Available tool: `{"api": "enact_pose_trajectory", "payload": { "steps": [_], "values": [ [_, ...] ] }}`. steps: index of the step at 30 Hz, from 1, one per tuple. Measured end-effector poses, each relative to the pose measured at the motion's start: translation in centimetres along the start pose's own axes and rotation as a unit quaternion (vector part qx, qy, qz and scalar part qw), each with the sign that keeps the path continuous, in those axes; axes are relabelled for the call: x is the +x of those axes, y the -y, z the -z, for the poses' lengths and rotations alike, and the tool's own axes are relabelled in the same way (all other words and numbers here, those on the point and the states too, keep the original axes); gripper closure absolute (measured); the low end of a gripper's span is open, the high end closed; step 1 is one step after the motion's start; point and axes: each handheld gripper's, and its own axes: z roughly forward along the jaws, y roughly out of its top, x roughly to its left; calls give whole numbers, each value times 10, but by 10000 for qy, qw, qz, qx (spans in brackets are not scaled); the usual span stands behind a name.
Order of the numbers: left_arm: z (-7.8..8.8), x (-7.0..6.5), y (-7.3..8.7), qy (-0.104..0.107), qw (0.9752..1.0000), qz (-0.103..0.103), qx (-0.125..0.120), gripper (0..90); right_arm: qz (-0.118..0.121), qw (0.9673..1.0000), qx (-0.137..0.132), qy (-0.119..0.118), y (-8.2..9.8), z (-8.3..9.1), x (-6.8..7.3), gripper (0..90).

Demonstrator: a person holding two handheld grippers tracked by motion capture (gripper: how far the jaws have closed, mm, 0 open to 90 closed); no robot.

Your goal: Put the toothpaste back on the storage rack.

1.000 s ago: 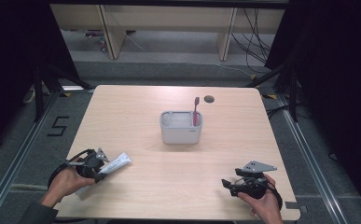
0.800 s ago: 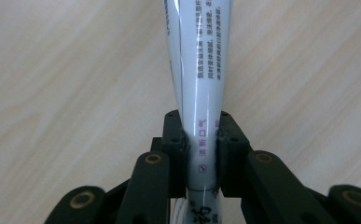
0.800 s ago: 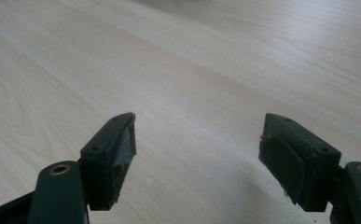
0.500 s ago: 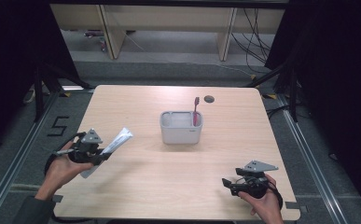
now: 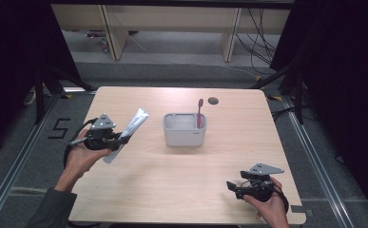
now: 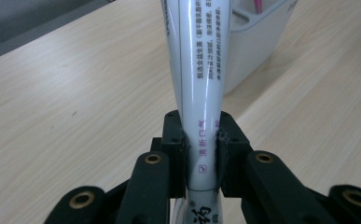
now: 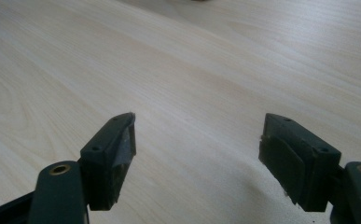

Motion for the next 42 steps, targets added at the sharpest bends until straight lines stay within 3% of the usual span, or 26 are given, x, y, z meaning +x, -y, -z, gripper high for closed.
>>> {"api": "enact_pose_trajectory", "payload": {
  "steps": [5, 6, 8, 13, 14, 16, 23, 26, 28, 29, 30, 36, 42],
  "values": [
    [-9, -5, -13, -2, 9997, 97, -239, 763, -39, 10000, -35, -54, 0, -1, 0, 277],
    [-15, -10, -21, 23, 9983, 305, -506, 763, -42, 10000, -45, -61, 0, -1, -1, 277],
    [-16, -9, -25, 112, 9985, 271, -461, 762, -47, 10000, -37, -58, 0, -1, -1, 277],
    [-25, -18, -40, 68, 9979, 305, -563, 762, -43, 10000, -52, -7, 1, 1, 0, 277],
    [-28, -21, -44, 103, 9972, 340, -653, 762, -175, 9998, -13, -17, 1, 1, 1, 277],
    [-30, -23, -47, 116, 9969, 372, -679, 761, -102, 9999, -37, -12, 1, 0, -1, 277],
    [-46, -30, -65, 201, 9963, 326, -763, 762, -271, 9996, 53, -57, 1, 1, 2, 277],
    [-52, -35, -74, 226, 9954, 379, -852, 762, 42, 10000, -50, -38, 1, -1, -2, 277],
    [-56, -38, -80, 289, 9944, 410, -931, 762, 34, 10000, -48, -48, 1, -1, -2, 277],
    [-58, -40, -84, 271, 9941, 403, -972, 762, -149, 9999, 5, -67, 2, -1, 0, 277],
    [-59, -41, -86, 266, 9937, 401, -1014, 762, -173, 9998, 19, -85, 2, -1, 0, 277],
    [-70, -50, -108, 310, 9908, 413, -1247, 762, -121, 9999, -13, -67, 1, -1, 0, 277],
    [-81, -52, -117, 349, 9877, 555, -1417, 762, -104, 9999, -15, -94, 1, -1, 0, 277]
  ]
}}
